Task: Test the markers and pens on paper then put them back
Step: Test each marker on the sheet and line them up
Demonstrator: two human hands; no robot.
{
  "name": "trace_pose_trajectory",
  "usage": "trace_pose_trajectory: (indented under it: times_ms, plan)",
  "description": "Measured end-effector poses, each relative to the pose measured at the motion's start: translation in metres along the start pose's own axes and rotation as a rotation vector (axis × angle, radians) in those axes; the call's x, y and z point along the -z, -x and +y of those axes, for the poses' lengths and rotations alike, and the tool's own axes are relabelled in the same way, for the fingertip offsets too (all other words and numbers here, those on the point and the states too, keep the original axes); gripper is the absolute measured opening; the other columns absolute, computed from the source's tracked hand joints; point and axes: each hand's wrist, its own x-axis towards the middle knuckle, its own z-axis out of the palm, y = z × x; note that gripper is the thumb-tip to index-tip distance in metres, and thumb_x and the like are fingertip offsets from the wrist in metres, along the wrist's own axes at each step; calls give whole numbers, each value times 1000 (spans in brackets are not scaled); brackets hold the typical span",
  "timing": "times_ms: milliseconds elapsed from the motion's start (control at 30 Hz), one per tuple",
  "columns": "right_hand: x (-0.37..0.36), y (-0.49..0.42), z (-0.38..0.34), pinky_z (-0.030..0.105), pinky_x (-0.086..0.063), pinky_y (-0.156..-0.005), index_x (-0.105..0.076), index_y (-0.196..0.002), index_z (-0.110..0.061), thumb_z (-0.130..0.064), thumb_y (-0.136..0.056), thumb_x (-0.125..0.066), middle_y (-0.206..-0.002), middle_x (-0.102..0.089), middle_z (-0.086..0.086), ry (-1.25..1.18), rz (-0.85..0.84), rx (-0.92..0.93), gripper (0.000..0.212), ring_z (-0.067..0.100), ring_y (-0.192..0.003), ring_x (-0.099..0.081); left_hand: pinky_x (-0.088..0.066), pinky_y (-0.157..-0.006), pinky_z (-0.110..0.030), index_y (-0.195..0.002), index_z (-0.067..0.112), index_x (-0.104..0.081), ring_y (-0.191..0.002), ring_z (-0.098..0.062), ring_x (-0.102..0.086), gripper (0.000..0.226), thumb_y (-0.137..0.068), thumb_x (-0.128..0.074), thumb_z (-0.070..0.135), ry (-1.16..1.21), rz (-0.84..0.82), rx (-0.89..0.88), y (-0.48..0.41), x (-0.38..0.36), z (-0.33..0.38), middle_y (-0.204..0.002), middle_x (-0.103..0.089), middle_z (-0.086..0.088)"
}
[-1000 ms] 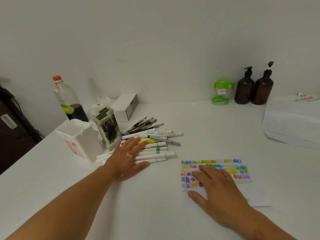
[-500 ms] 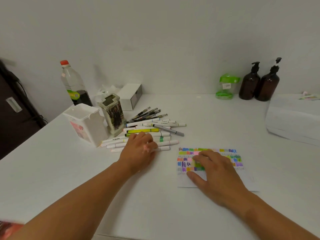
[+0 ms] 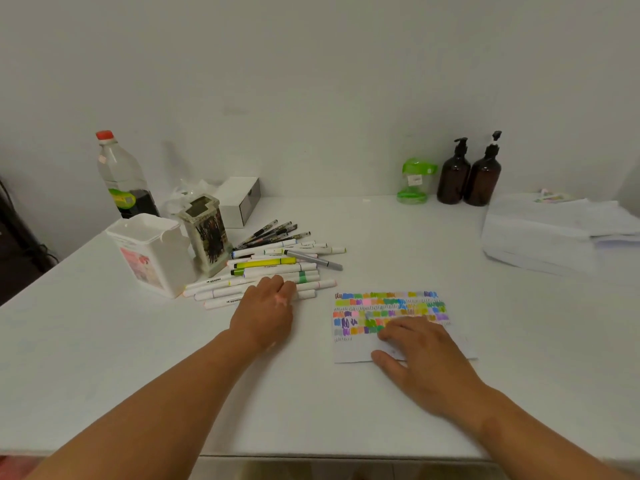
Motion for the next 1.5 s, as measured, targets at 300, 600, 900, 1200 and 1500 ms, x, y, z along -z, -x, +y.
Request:
trace_pose_trajectory:
  times_ms: [300,600,900,1200,1500]
  plan:
    - [12,18,1,22,-39,-104,-65,-113,-35,-60,-96,-52,-114,-56,-20,26,16,-48,33,1,-108,-50,-43,-83,-34,-116,21,-59,-104,-22,-51,20,-100,-45,22,-8,-36,-84,8,8,7,-113,-61,1]
    - [3,10,-11,34,-48,-97,-71,-104,-29,-39,-88,-76,-110,-63,-15,-133,259,1,19,9,-108,-58,-41,-69,-18,-121,24,-56,-81,-9,-53,20,-102,-51,27,764,-7,119,10,52,34,-95,-59,8]
    - [16,-34,-35,22,-45,-51,-68,-99,-41,-26,-94,-71,-71,-71,-4,-892,160,-240,17,7,-53,-54,-58,-81,-35,-109,-1,-62,-110,-38,-67,23,-87,-66,0,2114,-252,434,0,33,50,-124,-64,-28]
    - [26,-84,11,19,-47,-53,-74,-86,-28,-6,-93,-68,-56,-56,-1,-992,158,-259,24,13,-52,-50,-50,-73,-13,-119,31,-64,-95,1,-63,21,-101,-54,33,907,-154,-48,-26,15,49,-102,-69,15]
    - [6,-97,11,27,-44,-47,-72,-90,-21,-40,-76,-77,-58,-58,7,-1176,-41,-116,24,19,-54,-52,-38,-60,-15,-112,28,-63,-67,-5,-52,26,-103,-44,43,784,-75,-249,-38,8,73,-76,-57,13]
